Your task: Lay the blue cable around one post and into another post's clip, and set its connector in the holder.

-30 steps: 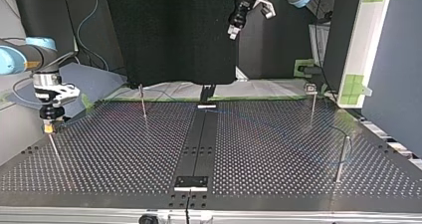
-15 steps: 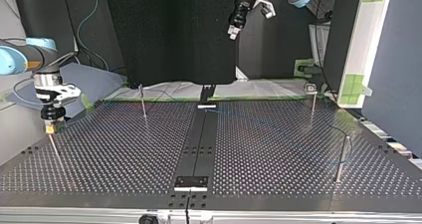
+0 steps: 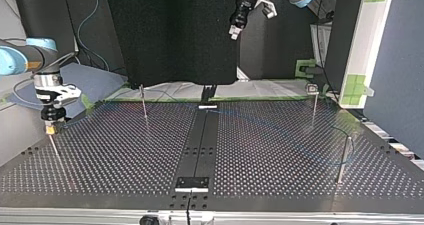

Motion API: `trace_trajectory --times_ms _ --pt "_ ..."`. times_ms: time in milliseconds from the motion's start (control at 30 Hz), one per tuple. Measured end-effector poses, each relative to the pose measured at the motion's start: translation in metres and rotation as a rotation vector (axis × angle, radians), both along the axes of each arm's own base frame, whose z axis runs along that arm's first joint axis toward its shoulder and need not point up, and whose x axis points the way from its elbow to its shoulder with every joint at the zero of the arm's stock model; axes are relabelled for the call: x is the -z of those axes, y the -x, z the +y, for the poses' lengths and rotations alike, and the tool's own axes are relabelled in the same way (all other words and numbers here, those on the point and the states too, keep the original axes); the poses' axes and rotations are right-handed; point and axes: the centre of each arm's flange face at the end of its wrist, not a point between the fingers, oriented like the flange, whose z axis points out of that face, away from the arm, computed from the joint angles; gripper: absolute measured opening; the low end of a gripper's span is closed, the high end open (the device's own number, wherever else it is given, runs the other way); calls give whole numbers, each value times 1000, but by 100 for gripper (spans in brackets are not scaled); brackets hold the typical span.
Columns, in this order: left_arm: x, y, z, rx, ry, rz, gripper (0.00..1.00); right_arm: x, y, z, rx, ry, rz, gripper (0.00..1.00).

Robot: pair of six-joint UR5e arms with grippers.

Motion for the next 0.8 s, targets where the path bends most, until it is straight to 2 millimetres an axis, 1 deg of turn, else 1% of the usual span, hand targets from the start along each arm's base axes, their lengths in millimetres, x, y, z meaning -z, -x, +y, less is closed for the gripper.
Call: trace_trajectory --times_ms 333,367,433,467,500,567,600,633,667,700,733,767,800 --pt "0 0 0 0 0 1 100 0 0 0 0 0 0 27" --pt "0 0 0 0 -1 0 100 0 0 0 0 0 0 30" --pt "0 0 0 1 -1 0 100 0 0 0 0 0 0 30" --pt "0 0 0 1 -1 0 100 0 0 0 0 0 0 42" --pt "0 0 0 1 -1 0 100 0 0 0 0 0 0 42" --pt "0 0 0 1 -2 0 100 0 0 0 0 0 0 58" --pt "0 0 0 2 -2 0 100 0 0 0 0 0 0 58" --pt "0 0 0 2 -2 0 100 0 0 0 0 0 0 70" --pt "0 0 0 2 -2 0 100 0 0 0 0 0 0 80" --pt "0 0 0 2 -2 0 100 0 0 0 0 0 0 80" --pt "0 0 0 2 -2 0 100 -1 0 0 0 2 0 93" --pt "0 0 0 2 -2 0 100 -1 0 0 -1 2 0 100" --pt "0 0 0 2 -2 0 100 -1 0 0 0 3 0 100"
